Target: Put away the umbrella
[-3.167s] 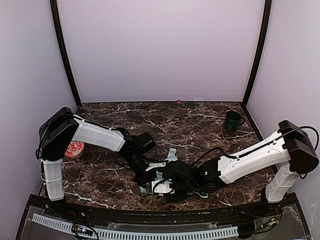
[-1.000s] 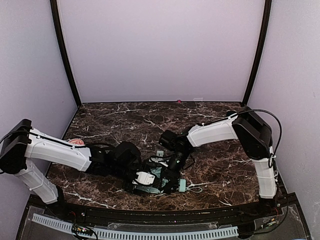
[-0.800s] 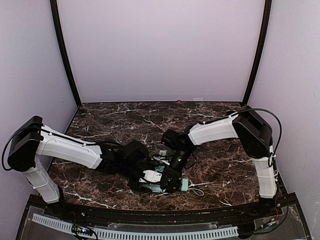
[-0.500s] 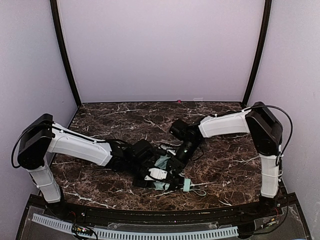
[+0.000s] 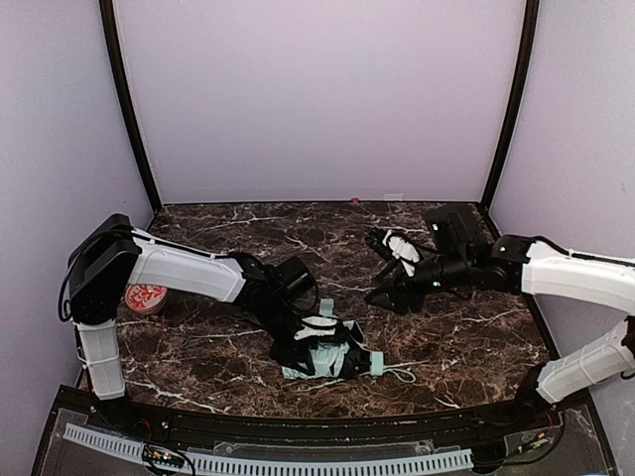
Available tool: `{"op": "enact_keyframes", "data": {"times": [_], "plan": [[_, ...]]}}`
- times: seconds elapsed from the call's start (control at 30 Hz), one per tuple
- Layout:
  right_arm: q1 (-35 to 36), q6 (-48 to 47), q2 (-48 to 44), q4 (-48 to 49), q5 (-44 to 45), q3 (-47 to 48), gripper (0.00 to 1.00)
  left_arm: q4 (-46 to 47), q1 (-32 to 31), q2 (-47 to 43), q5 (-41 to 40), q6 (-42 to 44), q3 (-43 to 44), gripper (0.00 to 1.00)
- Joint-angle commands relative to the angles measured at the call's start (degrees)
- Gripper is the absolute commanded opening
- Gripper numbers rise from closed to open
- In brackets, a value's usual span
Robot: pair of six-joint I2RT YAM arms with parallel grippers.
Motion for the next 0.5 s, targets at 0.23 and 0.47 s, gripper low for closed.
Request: {"op": "enact_keyframes", "data": {"times": [0.23, 0.47], "plan": [[26.3, -16.6, 3.7, 16.3, 22.0, -11.0, 0.59, -20.8, 3.5, 14.1, 10.5, -5.4, 1.5, 0.08], [27.0, -24.0, 19.9, 12.2, 24.7, -2.1, 0.69, -20.9, 3.9, 14.8, 12.1, -5.7, 1.3, 0.05]]}}
